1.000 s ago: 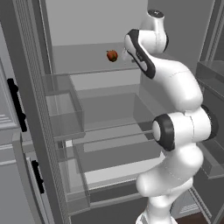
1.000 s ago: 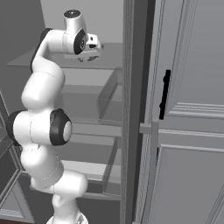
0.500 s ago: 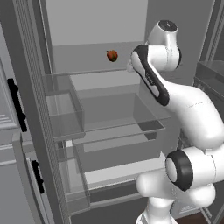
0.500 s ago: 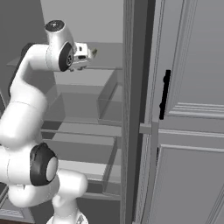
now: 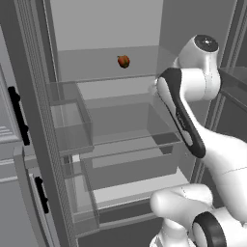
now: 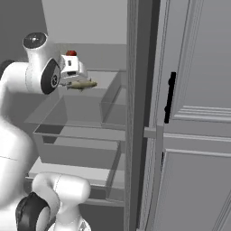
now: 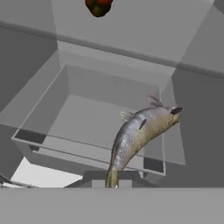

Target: Place one bell pepper and one fish in each tupperware on the nearby counter, to pack two identical lunches.

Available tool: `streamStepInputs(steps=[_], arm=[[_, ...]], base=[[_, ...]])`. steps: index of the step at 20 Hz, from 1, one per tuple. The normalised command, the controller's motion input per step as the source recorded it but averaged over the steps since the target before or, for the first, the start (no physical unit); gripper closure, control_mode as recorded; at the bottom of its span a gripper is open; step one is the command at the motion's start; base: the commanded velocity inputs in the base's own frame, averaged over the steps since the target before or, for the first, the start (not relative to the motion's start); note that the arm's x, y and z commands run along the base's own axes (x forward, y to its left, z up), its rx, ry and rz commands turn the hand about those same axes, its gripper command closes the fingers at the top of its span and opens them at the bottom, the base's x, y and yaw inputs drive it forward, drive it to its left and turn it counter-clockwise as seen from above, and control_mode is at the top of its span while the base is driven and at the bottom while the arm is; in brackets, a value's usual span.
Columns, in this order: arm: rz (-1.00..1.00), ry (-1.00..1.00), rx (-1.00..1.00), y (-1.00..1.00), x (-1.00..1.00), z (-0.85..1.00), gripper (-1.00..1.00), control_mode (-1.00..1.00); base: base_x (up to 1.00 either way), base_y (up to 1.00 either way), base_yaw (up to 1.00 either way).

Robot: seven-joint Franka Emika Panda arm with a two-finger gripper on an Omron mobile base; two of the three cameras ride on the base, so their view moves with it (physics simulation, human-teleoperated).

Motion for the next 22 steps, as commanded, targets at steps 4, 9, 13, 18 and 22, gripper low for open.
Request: streamStepInputs(steps=[4,9,13,18,22], arm=[[0.1,-0.3,-0.12,0.19,-1.0,-0.32,1.0,-1.0],[0.12,-0.32,-0.14,0.24,-1.0,-0.35,1.0,-1.0],[0.08,-0.23,-0.02,0.0,-1.0,0.02,1.0,-1.0],[0.02,-0.04,0.0,0.0,-1.0,0.01,1.0,-1.0],[0.0,0.0,0.0,0.0,0.0,0.0,1.0,1.0]], base=[[0.0,0.0,0.0],[0.0,0.0,0.0],[0.0,0.0,0.0],[0.0,0.0,0.0],[-1.0,0.0,0.0]])
